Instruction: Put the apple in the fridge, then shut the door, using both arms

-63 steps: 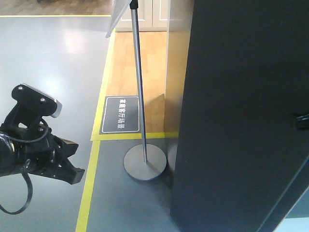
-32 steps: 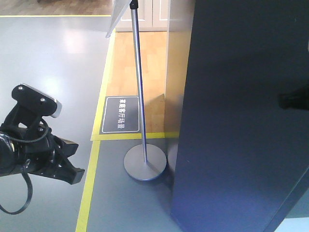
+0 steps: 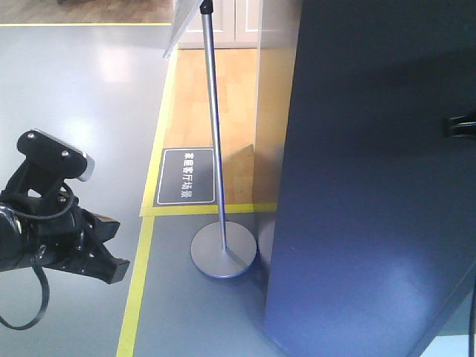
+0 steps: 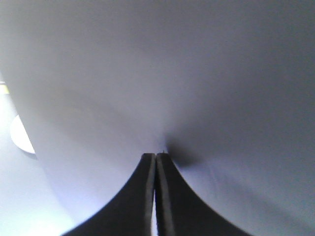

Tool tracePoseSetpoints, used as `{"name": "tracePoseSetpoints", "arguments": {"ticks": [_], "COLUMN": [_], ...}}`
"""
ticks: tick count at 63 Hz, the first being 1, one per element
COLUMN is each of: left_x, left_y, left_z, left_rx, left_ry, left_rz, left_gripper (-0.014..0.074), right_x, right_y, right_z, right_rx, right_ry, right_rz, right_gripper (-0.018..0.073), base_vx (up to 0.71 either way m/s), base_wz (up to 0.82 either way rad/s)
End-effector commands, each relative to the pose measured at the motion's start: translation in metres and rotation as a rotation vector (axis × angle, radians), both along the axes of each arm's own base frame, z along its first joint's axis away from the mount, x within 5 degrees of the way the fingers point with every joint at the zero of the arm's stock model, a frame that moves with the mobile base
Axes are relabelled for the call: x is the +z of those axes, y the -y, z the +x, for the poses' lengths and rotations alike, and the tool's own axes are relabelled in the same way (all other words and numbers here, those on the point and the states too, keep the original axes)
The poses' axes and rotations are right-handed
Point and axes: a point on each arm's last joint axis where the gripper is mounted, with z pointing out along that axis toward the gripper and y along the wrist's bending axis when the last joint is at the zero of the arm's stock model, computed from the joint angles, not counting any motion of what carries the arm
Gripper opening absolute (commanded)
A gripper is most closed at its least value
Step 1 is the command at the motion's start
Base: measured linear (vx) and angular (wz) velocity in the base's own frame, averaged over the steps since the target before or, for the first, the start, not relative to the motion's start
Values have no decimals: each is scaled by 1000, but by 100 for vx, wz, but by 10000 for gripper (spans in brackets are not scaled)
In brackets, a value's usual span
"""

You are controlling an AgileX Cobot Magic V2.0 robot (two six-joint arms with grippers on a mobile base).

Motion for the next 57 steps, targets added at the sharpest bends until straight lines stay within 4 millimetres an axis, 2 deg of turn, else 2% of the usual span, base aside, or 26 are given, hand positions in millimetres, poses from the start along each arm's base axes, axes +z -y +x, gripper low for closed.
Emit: {"name": "tracePoseSetpoints", "arguments": {"ticks": [1,8,21,41,57], "left_x": [17,17,17,17,17], "left_y": [0,0,0,0,0], "left_z": [2,2,2,2,2], "left_rx": [15,15,15,15,15], "left_ry": [84,83,83,83,83], "left_rz": [-55,-55,-55,-55,-55], "left_gripper": [-6,-6,-6,-6,-6], "right_x": [19,16,11,6,7], "right_y": [20,40,59,61,69], "right_z": [3,6,17,41,71], "right_rx": [-23,-64,-97,-74,-76], "right_ry": [115,124,177,312,278], "right_rz": [-9,-14,21,91,99], "right_gripper": [-2,-2,-1,-1,-1], "base_vx": [0,0,0,0,0], "base_wz": [0,0,0,0,0]}}
